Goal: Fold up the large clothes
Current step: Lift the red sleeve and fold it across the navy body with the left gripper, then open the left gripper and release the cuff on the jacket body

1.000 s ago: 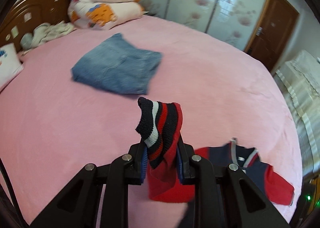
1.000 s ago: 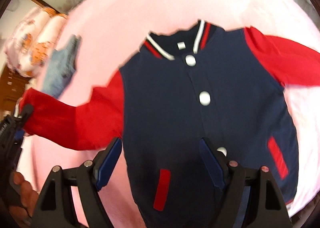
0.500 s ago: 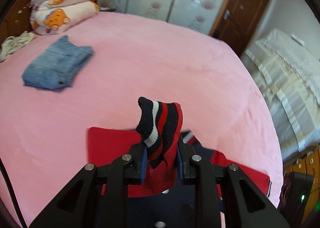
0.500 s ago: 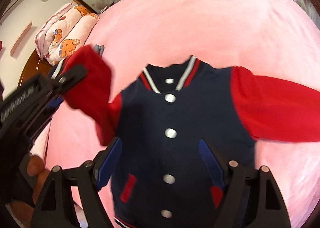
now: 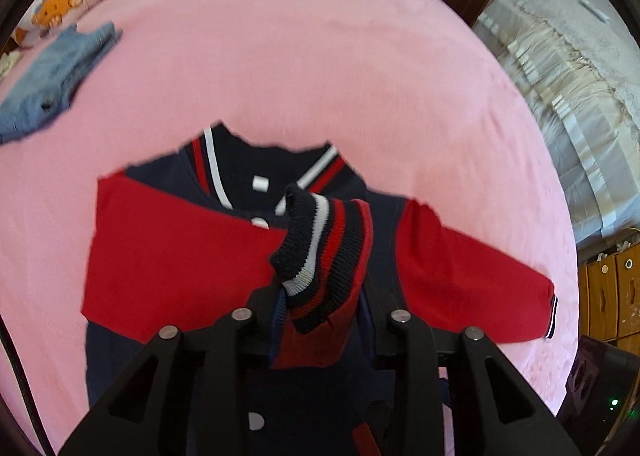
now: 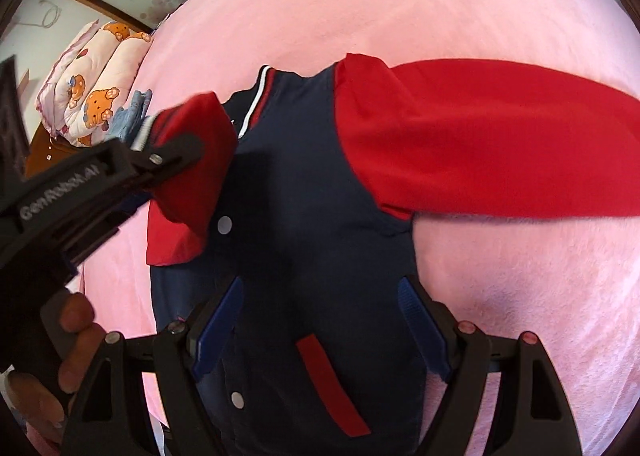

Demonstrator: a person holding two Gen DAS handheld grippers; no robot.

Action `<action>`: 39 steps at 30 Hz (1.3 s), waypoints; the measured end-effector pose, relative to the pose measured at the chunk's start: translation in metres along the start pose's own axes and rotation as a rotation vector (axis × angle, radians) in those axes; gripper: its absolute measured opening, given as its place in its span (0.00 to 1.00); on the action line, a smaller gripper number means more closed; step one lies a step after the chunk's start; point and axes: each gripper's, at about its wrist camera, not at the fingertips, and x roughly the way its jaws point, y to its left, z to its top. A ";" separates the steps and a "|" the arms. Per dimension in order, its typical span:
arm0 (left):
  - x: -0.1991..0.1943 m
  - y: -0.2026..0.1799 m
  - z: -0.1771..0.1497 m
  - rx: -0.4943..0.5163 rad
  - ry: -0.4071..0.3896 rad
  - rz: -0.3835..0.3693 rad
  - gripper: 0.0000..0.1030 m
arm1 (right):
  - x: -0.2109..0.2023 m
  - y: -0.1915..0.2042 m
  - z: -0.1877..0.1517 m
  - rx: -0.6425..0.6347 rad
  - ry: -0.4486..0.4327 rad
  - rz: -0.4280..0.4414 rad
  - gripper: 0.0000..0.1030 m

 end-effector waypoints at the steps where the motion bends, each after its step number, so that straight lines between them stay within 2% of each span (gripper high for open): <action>1: 0.001 0.000 -0.001 -0.005 0.007 -0.003 0.34 | 0.000 -0.001 0.000 0.001 -0.001 0.003 0.78; 3: 0.001 0.002 -0.001 -0.025 0.013 -0.020 0.58 | 0.001 0.000 -0.001 -0.001 -0.005 0.014 0.77; 6: -0.008 0.006 -0.001 -0.047 -0.016 -0.063 0.73 | 0.002 0.000 0.001 -0.008 -0.006 0.019 0.77; 8: -0.017 0.009 0.002 -0.043 -0.035 -0.067 0.76 | 0.004 0.004 0.004 -0.022 -0.011 0.019 0.77; 11: -0.030 0.018 0.007 -0.034 -0.060 -0.031 0.77 | 0.005 0.012 0.009 -0.042 -0.017 0.015 0.77; 13: -0.036 0.029 0.010 -0.035 -0.060 0.010 0.77 | 0.005 0.016 0.012 -0.054 -0.025 0.016 0.67; 17: -0.044 0.063 0.011 -0.055 -0.049 0.113 0.77 | 0.011 0.029 0.019 -0.074 -0.015 0.010 0.66; 19: -0.044 0.083 0.007 -0.081 -0.027 0.154 0.77 | 0.017 0.030 0.022 -0.054 0.001 -0.004 0.65; 24: -0.041 0.133 -0.010 -0.163 0.063 0.222 0.77 | 0.027 0.025 0.022 0.033 0.016 -0.149 0.63; 28: -0.031 0.157 -0.029 -0.176 0.129 0.290 0.77 | 0.033 0.011 0.024 0.129 0.030 -0.119 0.61; 29: -0.028 0.161 -0.032 -0.169 0.142 0.303 0.77 | 0.034 0.011 0.026 0.140 0.030 -0.104 0.59; 33: -0.012 0.173 -0.044 -0.136 0.195 0.333 0.77 | 0.037 0.011 0.035 0.184 0.028 -0.063 0.39; 35: -0.005 0.177 -0.048 -0.136 0.218 0.342 0.77 | 0.041 0.013 0.039 0.193 0.043 -0.074 0.36; 36: -0.001 0.179 -0.049 -0.140 0.228 0.343 0.77 | 0.043 0.015 0.041 0.185 0.044 -0.089 0.31; 39: 0.005 0.186 -0.051 -0.161 0.230 0.324 0.73 | 0.037 0.023 0.044 0.142 -0.002 -0.096 0.21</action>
